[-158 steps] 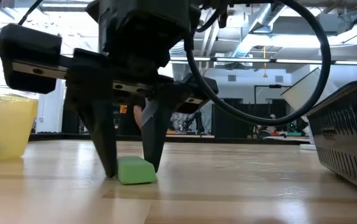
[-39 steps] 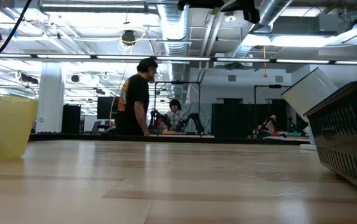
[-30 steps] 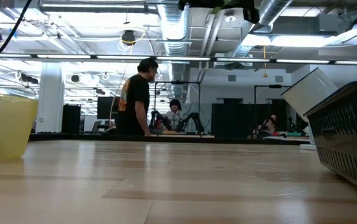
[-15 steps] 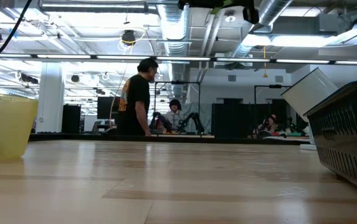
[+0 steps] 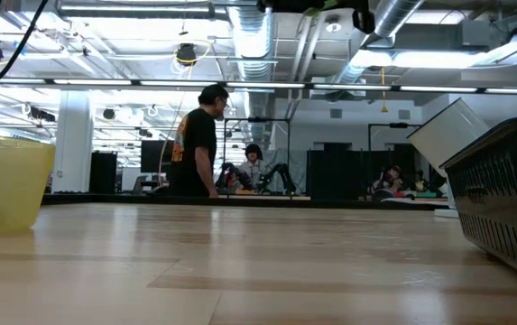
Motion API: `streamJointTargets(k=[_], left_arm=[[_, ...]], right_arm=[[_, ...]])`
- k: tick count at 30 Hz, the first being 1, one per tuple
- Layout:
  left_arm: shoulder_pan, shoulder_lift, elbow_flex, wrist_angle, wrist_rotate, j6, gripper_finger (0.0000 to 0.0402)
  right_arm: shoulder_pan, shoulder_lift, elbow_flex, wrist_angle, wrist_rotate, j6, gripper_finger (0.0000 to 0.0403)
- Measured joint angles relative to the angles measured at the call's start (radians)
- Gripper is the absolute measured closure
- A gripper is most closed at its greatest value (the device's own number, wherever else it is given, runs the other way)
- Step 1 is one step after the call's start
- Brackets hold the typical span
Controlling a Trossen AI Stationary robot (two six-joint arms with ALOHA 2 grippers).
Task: Pick & Place School Supplies
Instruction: Put the green eraser into the right black bin
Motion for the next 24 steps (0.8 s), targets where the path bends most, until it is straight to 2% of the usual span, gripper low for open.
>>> streamJointTargets(k=[6,12,15,18,20,24], left_arm=[[0.016,-0.012,0.000,0.015,-0.054,0.009,0.0170],[0.003,-0.040,-0.001,0.000,-0.036,0.004,0.0186],[-0.002,-0.052,-0.002,0.004,-0.035,0.005,0.0195],[0.004,-0.064,-0.001,0.003,-0.042,0.004,0.0203],[0.008,-0.066,-0.001,-0.008,-0.047,0.001,0.0206],[0.027,-0.077,-0.003,-0.033,-0.054,-0.003,0.0208]], right_arm=[[-0.062,-0.019,-0.002,-0.092,-0.019,-0.043,0.0383],[-0.151,-0.028,0.003,-0.146,-0.008,-0.111,0.0383],[-0.174,-0.042,0.009,-0.172,-0.036,-0.112,0.0383],[-0.176,-0.061,0.036,-0.287,-0.055,-0.124,0.0383],[-0.159,-0.085,0.045,-0.424,-0.054,-0.132,0.0383],[-0.039,-0.173,0.025,-0.648,-0.046,-0.052,0.0383]])
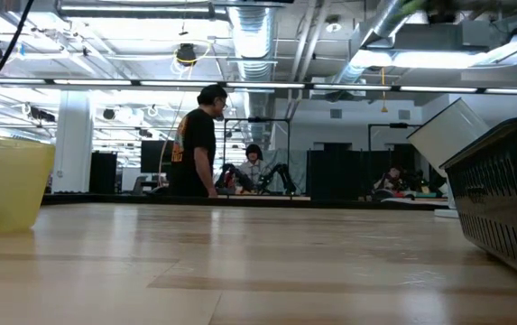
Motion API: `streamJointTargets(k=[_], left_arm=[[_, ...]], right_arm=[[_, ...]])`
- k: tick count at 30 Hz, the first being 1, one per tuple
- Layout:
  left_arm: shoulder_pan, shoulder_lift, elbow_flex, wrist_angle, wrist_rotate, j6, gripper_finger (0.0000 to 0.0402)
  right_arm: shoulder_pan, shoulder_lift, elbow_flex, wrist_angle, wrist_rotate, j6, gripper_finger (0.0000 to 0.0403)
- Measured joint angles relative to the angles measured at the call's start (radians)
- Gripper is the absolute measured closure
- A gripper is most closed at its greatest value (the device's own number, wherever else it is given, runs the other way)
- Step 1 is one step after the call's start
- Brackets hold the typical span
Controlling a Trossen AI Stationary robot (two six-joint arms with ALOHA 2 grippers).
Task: Pick & Place School Supplies
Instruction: Put the green eraser into the right black bin
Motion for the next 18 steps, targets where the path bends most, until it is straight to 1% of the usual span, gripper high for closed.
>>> streamJointTargets(k=[2,4,7,9,13,15,18], left_arm=[[0.013,-0.001,0.000,-0.015,-0.010,-0.001,0.0208],[0.025,0.000,0.000,-0.022,-0.010,-0.014,0.0208],[0.034,0.000,0.000,-0.021,-0.002,-0.043,0.0208],[0.036,0.000,0.000,-0.025,0.013,-0.071,0.0208],[0.036,0.000,0.000,-0.025,0.026,-0.091,0.0208],[0.036,0.000,0.000,-0.031,0.026,-0.098,0.0209],[0.034,0.000,0.000,-0.035,0.026,-0.107,0.0209]], right_arm=[[0.091,-0.056,-0.020,-0.050,0.029,0.103,0.0383],[0.199,-0.120,-0.047,-0.081,0.085,0.243,0.0383],[0.381,-0.212,-0.116,-0.084,0.172,0.504,0.0383],[0.518,-0.252,-0.177,-0.064,0.232,0.674,0.0383],[0.803,-0.262,-0.344,0.069,0.397,0.938,0.0383],[0.920,-0.264,-0.424,0.105,0.432,1.036,0.0383],[1.079,-0.261,-0.541,0.161,0.452,1.171,0.0383]])
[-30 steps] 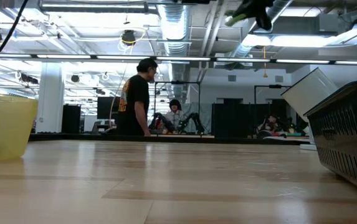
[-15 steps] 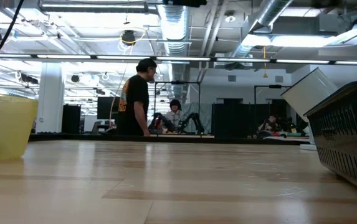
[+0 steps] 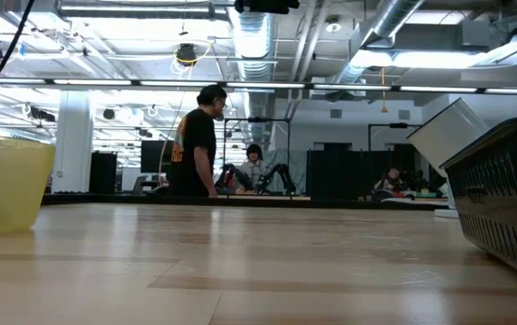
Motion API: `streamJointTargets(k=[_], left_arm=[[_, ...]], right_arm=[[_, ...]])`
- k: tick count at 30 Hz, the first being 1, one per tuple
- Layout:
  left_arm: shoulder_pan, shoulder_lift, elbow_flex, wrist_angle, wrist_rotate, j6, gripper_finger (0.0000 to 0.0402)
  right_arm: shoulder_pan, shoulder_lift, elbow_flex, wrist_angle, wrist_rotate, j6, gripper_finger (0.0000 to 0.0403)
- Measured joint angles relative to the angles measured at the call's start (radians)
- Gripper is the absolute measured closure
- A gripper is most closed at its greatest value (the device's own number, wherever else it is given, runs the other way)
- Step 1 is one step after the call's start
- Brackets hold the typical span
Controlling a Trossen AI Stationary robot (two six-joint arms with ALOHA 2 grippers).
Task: Pick & Place School Supplies
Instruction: Put the green eraser into the right black bin
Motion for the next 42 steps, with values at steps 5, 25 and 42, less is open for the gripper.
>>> streamJointTargets(k=[5,25,42], left_arm=[[0.000,0.000,0.000,0.000,0.031,-0.041,0.0209],[-0.019,0.002,0.000,-0.021,0.068,-0.044,0.0209],[-0.022,0.002,0.000,-0.063,0.069,-0.048,0.0209]], right_arm=[[0.224,0.000,-0.157,0.115,0.094,0.264,0.0383],[0.555,0.258,-0.361,0.469,0.062,0.586,0.0383],[0.621,0.372,-0.361,0.557,0.015,0.590,0.0256]])
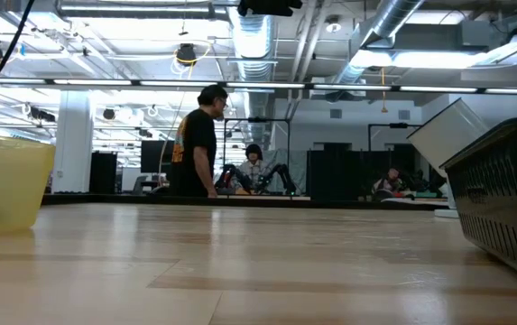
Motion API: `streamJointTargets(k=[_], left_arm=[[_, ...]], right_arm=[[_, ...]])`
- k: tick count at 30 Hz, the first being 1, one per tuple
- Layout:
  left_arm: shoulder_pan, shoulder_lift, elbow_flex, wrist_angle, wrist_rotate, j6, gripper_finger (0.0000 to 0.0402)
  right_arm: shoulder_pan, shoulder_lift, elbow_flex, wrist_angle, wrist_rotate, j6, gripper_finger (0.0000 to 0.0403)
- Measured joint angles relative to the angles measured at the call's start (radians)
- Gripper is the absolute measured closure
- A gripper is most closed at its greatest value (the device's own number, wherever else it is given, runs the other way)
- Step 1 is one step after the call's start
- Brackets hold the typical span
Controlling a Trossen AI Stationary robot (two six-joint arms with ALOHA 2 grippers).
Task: Pick & Place School Supplies
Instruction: Put the green eraser into the right black bin, then return to Home Position
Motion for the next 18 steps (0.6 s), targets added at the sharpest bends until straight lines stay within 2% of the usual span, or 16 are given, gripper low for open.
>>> streamJointTargets(k=[5,7,12,18], left_arm=[[-0.003,-0.002,0.000,0.000,0.002,-0.012,0.0209],[-0.003,-0.017,-0.003,-0.007,0.029,-0.058,0.0209],[-0.003,-0.111,-0.001,0.000,0.099,-0.198,0.0209],[-0.003,-0.256,-0.001,-0.001,0.098,-0.339,0.0209]], right_arm=[[0.000,-0.001,0.000,0.000,0.013,0.019,0.0188],[0.000,-0.005,0.013,-0.008,0.073,0.022,0.0172],[-0.017,-0.049,0.113,-0.126,0.409,0.007,0.0166],[-0.090,-0.108,0.326,-0.470,0.858,-0.082,0.0189]])
